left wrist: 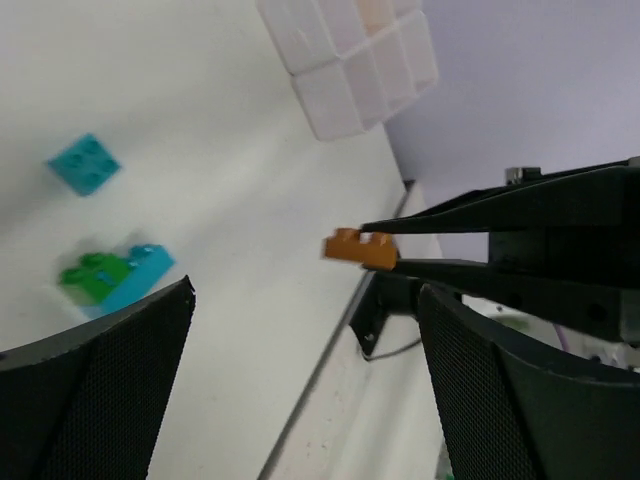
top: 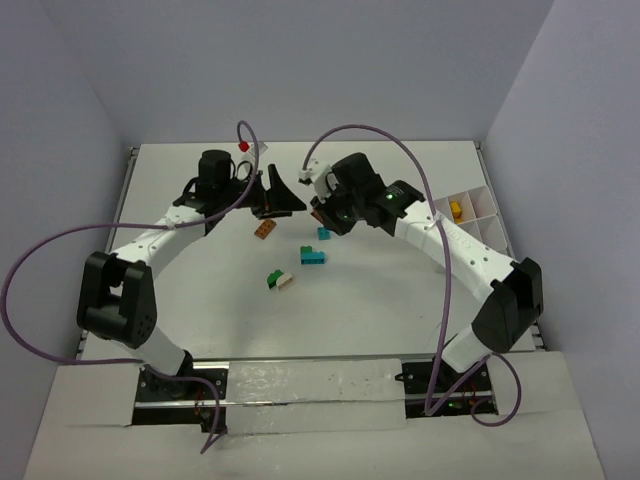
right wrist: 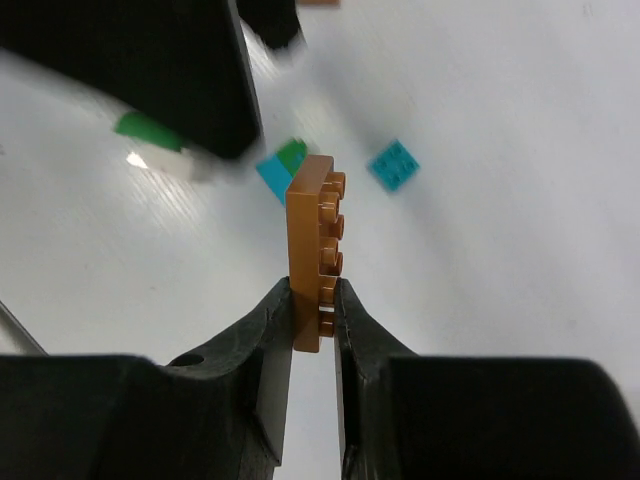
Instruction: Sort the legos into containers by color
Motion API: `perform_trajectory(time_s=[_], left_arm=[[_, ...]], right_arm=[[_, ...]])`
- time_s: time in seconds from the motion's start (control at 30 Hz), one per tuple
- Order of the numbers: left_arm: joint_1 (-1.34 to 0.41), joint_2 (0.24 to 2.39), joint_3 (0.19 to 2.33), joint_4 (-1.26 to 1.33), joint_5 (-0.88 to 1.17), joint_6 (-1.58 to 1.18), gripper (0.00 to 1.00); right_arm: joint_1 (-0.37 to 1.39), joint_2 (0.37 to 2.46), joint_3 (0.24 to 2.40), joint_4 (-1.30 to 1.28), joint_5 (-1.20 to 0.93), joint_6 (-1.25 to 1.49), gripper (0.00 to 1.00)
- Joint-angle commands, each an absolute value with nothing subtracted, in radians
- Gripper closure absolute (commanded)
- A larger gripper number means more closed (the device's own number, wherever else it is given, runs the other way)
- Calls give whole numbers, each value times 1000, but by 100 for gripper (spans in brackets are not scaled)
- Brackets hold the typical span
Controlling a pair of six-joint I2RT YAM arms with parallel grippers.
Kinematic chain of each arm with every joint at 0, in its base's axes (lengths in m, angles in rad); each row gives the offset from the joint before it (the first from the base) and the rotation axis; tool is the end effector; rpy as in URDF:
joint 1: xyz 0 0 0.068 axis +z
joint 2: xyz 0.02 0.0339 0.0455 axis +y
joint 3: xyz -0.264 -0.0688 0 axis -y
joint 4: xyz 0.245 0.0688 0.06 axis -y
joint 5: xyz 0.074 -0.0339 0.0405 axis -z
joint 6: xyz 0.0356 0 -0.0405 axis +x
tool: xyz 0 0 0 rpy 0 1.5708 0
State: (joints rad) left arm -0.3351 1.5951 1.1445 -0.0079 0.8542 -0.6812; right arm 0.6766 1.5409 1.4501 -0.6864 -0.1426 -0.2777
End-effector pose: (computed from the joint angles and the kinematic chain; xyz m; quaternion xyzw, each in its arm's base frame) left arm 0.3315 -0.1439 0.2816 0.0823 0.7991 -0.5411 0.2486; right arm 0.2615 0.2165 0.3383 -0.4469 0.8046 0.1408 0.3648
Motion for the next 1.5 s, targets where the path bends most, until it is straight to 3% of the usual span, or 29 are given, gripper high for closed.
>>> perform_trajectory(time_s=[0.0, 0.17, 0.37, 0.67, 1.4, 1.47], left_arm=[[-250, 1596, 1292, -214, 593, -509, 1], [-315, 1662, 1393, -376, 153, -323, 1], [-379, 1705, 1358, -368, -93, -287, 1], [-393, 1769, 1396, -416, -88, -269, 1], [-428, 1844, 1424, -442, -170, -262, 1], [-432, 1851, 1428, -449, -177, -258, 1]], right_arm=[[497, 1452, 1386, -706, -95, -270, 100], [266, 1466, 1374, -742, -4, -304, 100], [87, 1572, 1426, -778, 63, -344, 100], [18, 1747, 1545, -820, 130, -310, 100], [-32, 1835, 1568, -851, 146, -275, 92], [-32, 1839, 1573, -858, 139, -276, 79]])
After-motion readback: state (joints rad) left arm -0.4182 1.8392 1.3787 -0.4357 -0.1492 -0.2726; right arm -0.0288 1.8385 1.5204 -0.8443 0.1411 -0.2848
